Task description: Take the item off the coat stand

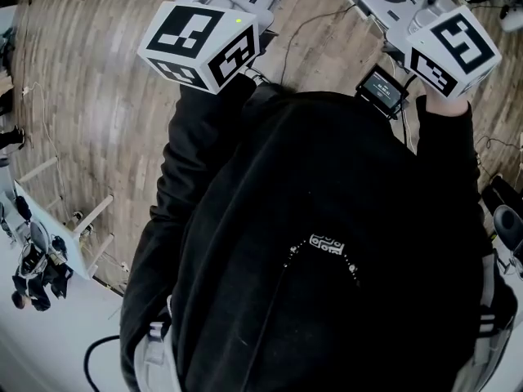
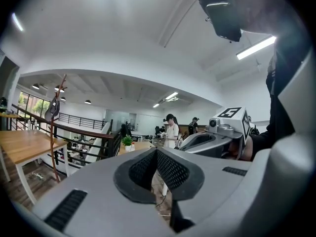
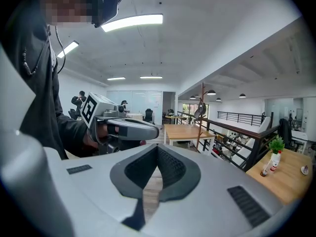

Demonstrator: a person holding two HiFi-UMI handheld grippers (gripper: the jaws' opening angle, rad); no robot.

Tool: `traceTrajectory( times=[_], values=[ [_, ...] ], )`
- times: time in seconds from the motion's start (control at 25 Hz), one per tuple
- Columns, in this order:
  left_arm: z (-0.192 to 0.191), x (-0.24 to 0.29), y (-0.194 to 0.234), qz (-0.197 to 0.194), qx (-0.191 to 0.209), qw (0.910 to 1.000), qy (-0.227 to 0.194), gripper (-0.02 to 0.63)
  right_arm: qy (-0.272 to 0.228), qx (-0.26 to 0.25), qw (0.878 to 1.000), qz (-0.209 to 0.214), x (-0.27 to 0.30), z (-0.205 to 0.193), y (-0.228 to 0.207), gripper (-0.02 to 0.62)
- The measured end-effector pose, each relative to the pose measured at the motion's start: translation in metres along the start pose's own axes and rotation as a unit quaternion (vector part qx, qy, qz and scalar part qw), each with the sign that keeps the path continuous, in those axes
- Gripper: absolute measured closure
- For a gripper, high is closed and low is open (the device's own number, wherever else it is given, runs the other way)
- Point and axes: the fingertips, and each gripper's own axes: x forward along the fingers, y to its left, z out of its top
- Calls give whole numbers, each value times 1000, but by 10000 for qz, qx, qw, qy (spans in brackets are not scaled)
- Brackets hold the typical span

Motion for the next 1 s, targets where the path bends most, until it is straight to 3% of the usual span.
traceTrajectory(
  times=[0.52, 1.0],
  values=[
    [24, -26, 67, -46, -51, 9999, -137, 603, 95, -80, 9999, -37, 62, 38, -3, 578],
    [15, -83, 161, 256, -334, 9989, -197, 602, 242, -163, 9994, 183, 162, 62, 16, 578]
  ],
)
